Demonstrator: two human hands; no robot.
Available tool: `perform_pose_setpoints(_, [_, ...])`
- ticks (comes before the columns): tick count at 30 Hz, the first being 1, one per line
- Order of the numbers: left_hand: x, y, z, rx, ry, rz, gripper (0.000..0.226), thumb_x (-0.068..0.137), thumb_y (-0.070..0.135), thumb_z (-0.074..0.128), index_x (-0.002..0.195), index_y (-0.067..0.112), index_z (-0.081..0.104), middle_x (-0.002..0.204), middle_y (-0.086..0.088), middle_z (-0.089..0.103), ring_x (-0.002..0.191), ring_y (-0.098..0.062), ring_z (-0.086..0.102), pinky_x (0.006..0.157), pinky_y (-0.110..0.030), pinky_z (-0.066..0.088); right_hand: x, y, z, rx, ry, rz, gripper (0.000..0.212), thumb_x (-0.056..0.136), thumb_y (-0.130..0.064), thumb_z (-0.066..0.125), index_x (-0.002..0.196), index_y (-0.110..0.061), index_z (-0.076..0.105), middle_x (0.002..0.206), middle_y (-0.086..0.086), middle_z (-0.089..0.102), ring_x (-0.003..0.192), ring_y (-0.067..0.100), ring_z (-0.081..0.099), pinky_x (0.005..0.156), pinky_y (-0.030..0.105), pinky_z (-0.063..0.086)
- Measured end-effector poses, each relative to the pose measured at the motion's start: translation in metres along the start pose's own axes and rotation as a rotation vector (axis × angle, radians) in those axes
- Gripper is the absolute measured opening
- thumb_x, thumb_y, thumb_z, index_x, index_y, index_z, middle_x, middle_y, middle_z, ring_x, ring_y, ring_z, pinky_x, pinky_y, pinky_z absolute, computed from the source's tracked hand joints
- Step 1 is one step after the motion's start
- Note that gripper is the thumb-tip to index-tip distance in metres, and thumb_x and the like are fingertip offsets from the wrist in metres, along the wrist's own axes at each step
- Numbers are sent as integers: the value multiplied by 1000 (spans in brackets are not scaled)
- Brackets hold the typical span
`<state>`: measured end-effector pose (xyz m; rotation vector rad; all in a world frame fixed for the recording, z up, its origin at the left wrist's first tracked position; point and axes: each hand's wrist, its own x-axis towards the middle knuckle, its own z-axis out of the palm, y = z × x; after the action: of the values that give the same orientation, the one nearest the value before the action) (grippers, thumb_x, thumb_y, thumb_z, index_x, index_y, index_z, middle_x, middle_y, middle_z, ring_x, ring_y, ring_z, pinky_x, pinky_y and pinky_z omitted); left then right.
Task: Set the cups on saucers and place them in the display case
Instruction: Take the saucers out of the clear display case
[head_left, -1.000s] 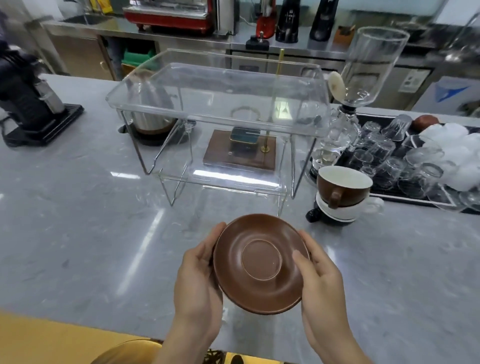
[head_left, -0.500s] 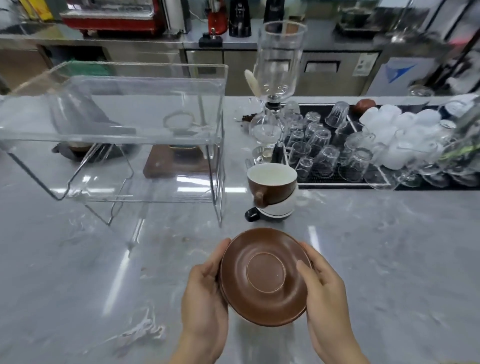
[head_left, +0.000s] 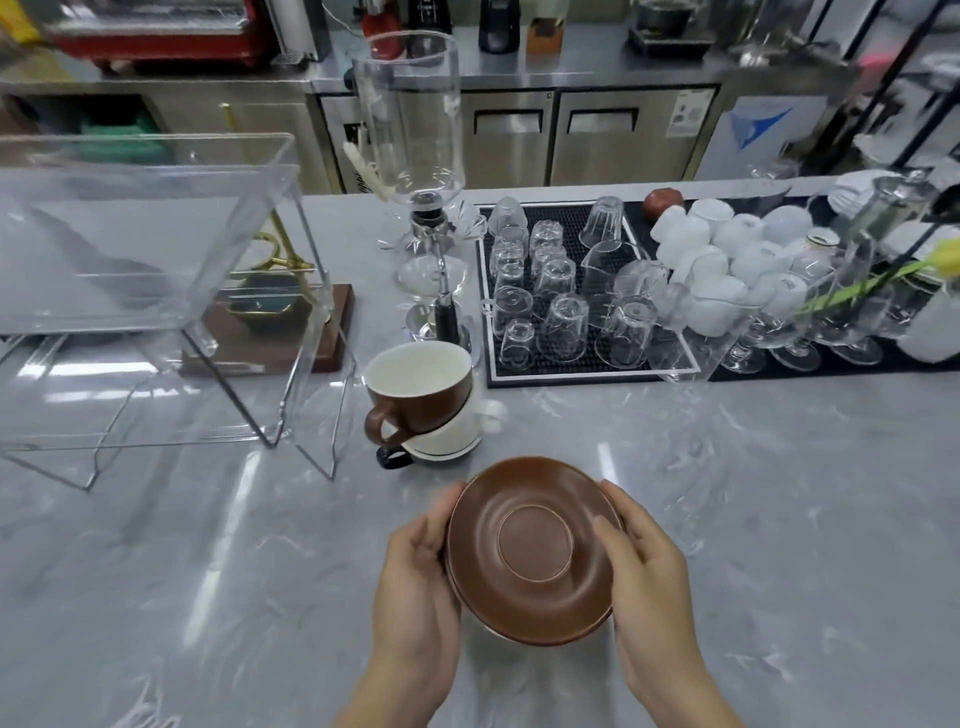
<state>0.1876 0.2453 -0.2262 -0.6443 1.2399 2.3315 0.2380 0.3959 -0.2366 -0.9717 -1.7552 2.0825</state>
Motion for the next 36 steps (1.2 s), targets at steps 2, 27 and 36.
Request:
perform_pose_setpoints(2, [7, -8, 10, 7, 3, -9, 53, 105, 26, 23, 132, 8, 64, 126, -4, 74, 126, -24, 62, 100, -39, 47, 10, -2, -9, -13, 4, -6, 35, 96, -4, 56, 128, -15, 63, 125, -5, 68, 120, 10, 60, 110, 40, 43])
perform_pose_setpoints(27, [91, -40, 84, 117, 71, 122, 42, 104, 14, 32, 128, 14, 66, 126, 2, 74, 116, -8, 68, 96, -28, 50, 129, -3, -27, -83, 61, -77, 36, 95, -5, 56, 129, -18, 62, 128, -2, 65, 121, 12, 59, 109, 37, 43])
perform_pose_setpoints(36, [107, -48, 92, 191, 51, 182, 34, 103, 20, 45, 122, 17, 74, 124, -2, 75, 120, -13, 67, 111, -40, 45, 154, -4, -26, -95, 71, -90, 36, 95, -3, 56, 127, -18, 63, 125, -1, 67, 119, 13, 60, 108, 38, 45])
